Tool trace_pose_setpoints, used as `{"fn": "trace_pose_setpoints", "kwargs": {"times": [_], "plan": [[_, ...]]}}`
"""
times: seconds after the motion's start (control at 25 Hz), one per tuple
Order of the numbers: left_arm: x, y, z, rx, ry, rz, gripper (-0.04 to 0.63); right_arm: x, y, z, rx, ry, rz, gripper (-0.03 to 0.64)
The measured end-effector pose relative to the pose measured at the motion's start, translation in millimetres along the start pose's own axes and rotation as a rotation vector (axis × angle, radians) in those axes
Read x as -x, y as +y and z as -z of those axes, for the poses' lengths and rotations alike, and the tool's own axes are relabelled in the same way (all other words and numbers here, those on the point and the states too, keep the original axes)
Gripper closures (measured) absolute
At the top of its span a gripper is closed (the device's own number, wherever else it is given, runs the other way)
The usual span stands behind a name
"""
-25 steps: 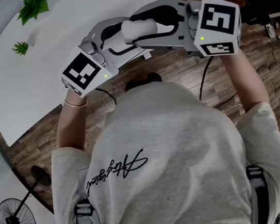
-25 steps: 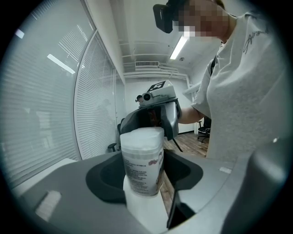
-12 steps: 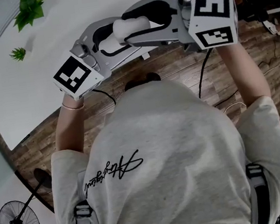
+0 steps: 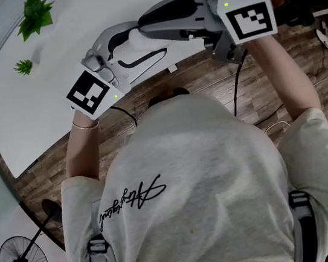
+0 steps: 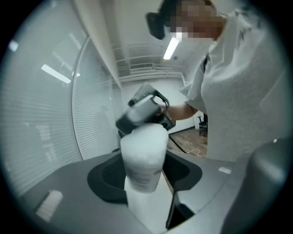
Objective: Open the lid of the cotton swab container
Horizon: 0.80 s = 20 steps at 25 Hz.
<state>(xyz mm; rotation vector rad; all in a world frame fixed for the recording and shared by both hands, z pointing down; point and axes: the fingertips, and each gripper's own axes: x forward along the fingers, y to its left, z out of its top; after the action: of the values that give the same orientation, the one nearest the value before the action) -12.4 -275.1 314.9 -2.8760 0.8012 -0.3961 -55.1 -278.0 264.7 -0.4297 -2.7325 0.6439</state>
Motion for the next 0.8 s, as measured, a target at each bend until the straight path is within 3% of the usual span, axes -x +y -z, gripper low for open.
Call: {"fn": "trace_pose_setpoints", "kwargs": {"times": [0.04,0.08,0.2,0.24,0.32,0.48,0.6,0.8], "plan": [[-2,-2,-1,0.011,-0.001,0.003,0.374,1,-3,-8,-0.064,-0.062,-0.018,0.615],[-3,-3,-3,0.054,-0.011,0.011,0.374,4,-5,-13,-0.077,-0.103,-0.013,0.615],[-5,-2,-8,0.120,-0.027,0.029,0.376,10,-4,-13,0.085,-0.081,0.048,0.611],[-5,-1,-8,0.121,-0.026,0.029,0.376,8,0,-11,0.141,-0.056,0.046,0.593],[-2,1,-6,0.113,-0.013,0.035,0.376,3,7,-4,0.216,-0.001,0.013,0.409],[2,1,-1,0.114,0.062,0.052,0.376,-4,20,11,0.366,0.105,-0.042,0.347],[2,2,-3,0.131,0.101,0.058,0.376,-8,19,12,0.453,0.127,-0.001,0.369],[4,2,-6,0.104,0.127,0.046,0.376,-6,18,8,0.415,0.064,-0.020,0.397]]}}
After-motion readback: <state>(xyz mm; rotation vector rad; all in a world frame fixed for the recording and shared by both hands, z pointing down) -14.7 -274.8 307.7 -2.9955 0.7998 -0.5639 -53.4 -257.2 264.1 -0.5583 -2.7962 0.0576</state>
